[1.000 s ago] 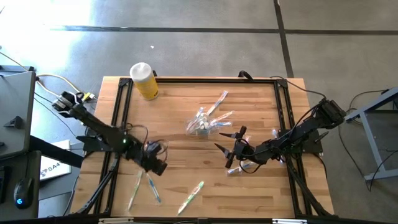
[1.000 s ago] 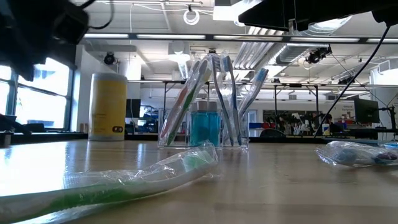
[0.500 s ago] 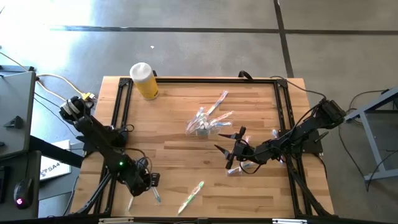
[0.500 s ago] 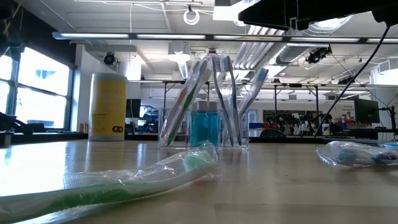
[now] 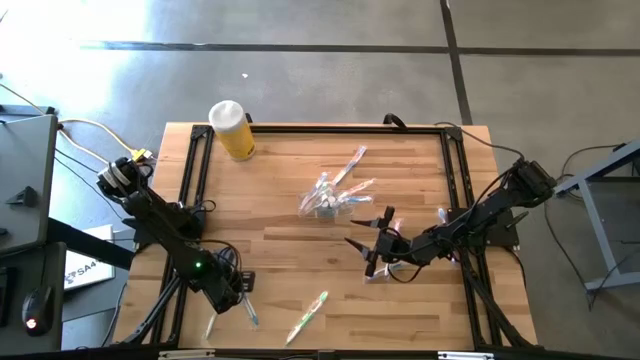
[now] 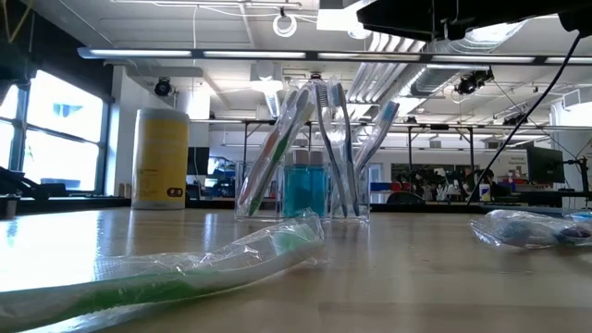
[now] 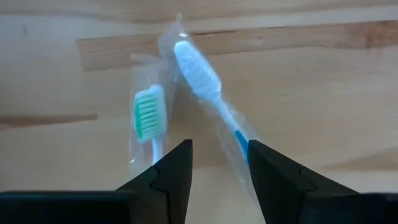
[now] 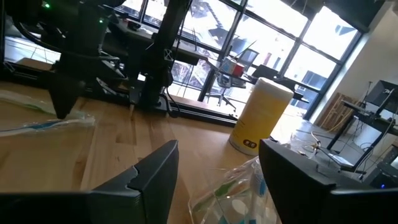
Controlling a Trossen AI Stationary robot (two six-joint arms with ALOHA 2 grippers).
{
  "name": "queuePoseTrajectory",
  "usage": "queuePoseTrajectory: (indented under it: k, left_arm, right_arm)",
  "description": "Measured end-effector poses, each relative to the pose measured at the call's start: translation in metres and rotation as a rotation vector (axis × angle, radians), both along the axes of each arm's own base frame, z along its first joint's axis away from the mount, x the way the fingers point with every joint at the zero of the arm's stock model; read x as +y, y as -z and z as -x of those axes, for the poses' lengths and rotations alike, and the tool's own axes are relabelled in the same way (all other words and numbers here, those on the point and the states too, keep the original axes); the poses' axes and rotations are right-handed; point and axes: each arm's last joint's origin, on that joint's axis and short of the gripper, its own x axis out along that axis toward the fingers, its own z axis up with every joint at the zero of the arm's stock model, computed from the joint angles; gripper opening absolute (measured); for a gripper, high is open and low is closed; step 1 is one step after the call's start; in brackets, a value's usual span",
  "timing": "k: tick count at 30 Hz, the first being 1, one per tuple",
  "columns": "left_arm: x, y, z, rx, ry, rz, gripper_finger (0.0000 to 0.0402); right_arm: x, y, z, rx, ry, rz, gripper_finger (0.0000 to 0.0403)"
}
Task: Pick & Place toothbrushing station
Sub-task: Put the blue toothbrush into the transparent organizer
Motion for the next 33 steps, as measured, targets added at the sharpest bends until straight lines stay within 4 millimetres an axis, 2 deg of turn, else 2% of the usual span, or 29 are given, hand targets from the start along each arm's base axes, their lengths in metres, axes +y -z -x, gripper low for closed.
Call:
queuePoseTrajectory:
  k: [10, 24, 28, 33]
  left_arm:
    - [0.001, 0.0, -0.002, -0.017, -0.012, -0.006, 0.015]
    - [0.022, 0.023, -0.01, -0.003, 0.025, 0.038, 0.0148]
    - [0.025, 0.026, -0.008, -0.017, 0.099, -0.002, 0.0122]
    - [0.029, 0.027, -0.009, -0.073, 0.261, -0.121, 0.0051]
  right_arm:
    - [0.0, 0.0, 0.0, 0.001, 0.001, 0.001, 0.0215]
    - [0.0, 0.002, 0.0, 0.02, 0.001, 0.009, 0.0215]
    - [0.0, 0.003, 0.0, 0.031, 0.001, 0.015, 0.0215]
    - [0.0, 0.004, 0.0, 0.036, 0.001, 0.018, 0.0215]
